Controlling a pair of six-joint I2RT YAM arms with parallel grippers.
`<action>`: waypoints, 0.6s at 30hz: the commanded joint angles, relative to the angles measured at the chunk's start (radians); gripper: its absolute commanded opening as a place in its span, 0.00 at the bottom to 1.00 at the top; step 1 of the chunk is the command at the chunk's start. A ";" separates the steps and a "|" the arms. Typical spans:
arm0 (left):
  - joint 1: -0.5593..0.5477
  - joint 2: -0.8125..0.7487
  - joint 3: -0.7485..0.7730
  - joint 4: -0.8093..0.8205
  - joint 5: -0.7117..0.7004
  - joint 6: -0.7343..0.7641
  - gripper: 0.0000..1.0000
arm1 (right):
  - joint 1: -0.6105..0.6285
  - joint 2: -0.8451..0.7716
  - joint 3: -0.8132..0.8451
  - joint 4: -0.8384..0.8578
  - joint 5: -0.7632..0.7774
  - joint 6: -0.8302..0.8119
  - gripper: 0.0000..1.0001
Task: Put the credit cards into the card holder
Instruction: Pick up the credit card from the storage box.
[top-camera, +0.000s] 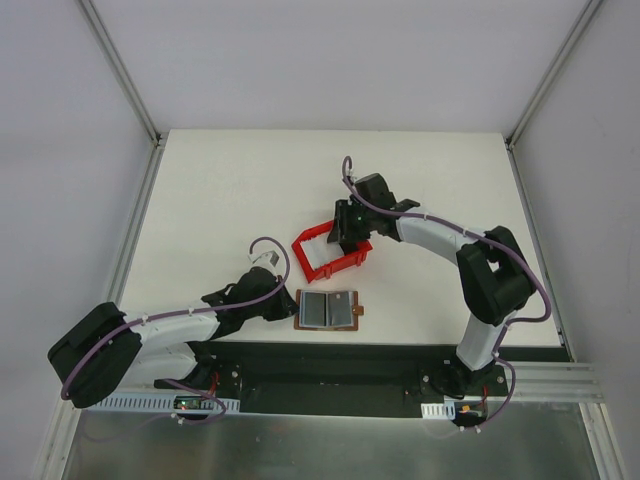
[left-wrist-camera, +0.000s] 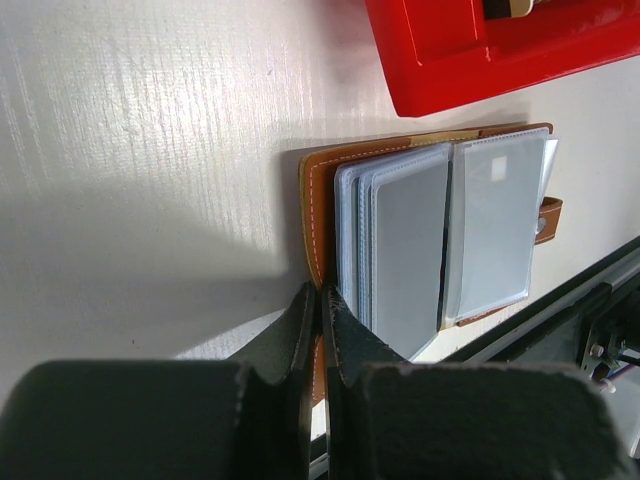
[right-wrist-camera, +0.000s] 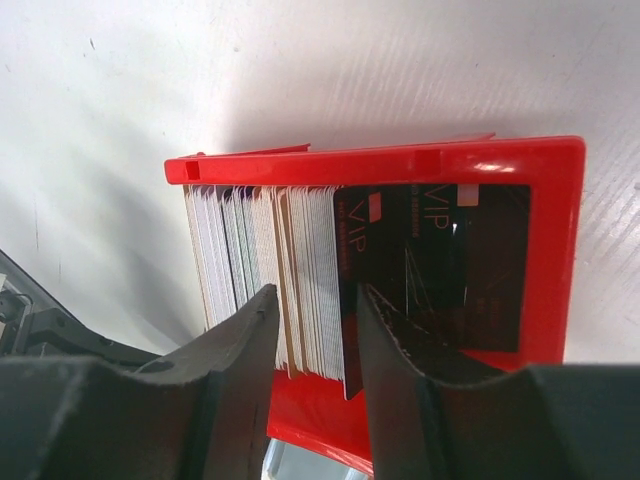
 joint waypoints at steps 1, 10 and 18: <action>0.009 0.029 -0.003 -0.082 -0.020 0.038 0.00 | -0.003 -0.038 0.003 0.008 0.004 0.007 0.36; 0.009 0.043 0.000 -0.080 -0.020 0.037 0.00 | -0.013 -0.024 0.010 -0.001 -0.002 0.008 0.11; 0.009 0.046 0.000 -0.080 -0.020 0.035 0.00 | -0.014 -0.032 0.030 -0.043 0.090 -0.048 0.04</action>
